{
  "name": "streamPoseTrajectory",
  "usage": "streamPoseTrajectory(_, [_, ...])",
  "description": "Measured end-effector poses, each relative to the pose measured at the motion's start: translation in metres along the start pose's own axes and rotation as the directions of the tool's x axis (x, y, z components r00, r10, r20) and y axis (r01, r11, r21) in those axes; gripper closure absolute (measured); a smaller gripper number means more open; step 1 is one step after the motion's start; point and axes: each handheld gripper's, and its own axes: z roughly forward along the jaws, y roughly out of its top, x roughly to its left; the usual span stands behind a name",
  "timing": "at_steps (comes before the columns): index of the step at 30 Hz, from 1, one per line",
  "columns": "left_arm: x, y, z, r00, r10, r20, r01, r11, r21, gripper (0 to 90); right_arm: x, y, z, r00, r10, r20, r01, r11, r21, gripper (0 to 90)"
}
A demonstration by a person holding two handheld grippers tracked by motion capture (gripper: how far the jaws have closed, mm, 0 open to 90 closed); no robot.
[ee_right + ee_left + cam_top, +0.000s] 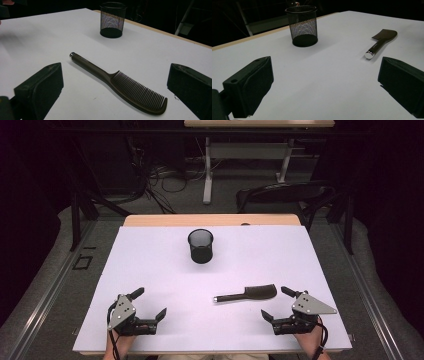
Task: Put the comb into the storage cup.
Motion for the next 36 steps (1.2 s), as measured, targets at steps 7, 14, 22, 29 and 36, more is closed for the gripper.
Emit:
streamPoseTrajectory(7, [0.000, 0.000, 0.001, 1.0000, 0.006, -0.002, -0.006, 0.9999, 0.009, 0.4, 0.001, 0.003, 0.002, 1.0000, -0.002, 0.002, 0.002, 1.000, 0.018, 0.3])
streamPoseTrajectory(14, [0.000, 0.000, 0.002, 1.0000, 0.003, -0.009, -0.002, 0.9999, 0.012, 0.4, 0.003, 0.007, 0.010, 1.0000, 0.001, 0.003, -0.001, 0.999, 0.052, 0.2])
streamPoseTrajectory(22, [0.001, 0.000, 0.001, 0.9999, -0.002, -0.013, 0.002, 0.9999, 0.013, 0.4, 0.009, 0.015, 0.024, 0.9998, -0.018, -0.006, 0.018, 0.996, 0.090, 0.2])
streamPoseTrajectory(29, [0.002, 0.000, 0.001, 0.9999, -0.001, -0.015, 0.001, 0.9999, 0.015, 0.5, 0.008, 0.019, 0.036, 0.9996, -0.010, -0.025, 0.013, 0.992, 0.122, 0.0])
streamPoseTrajectory(36, [0.001, 0.000, 0.001, 0.9999, 0.002, -0.014, -0.002, 0.9999, 0.016, 0.5, 0.010, 0.021, 0.043, 0.9990, -0.004, -0.045, 0.010, 0.988, 0.154, 0.0])
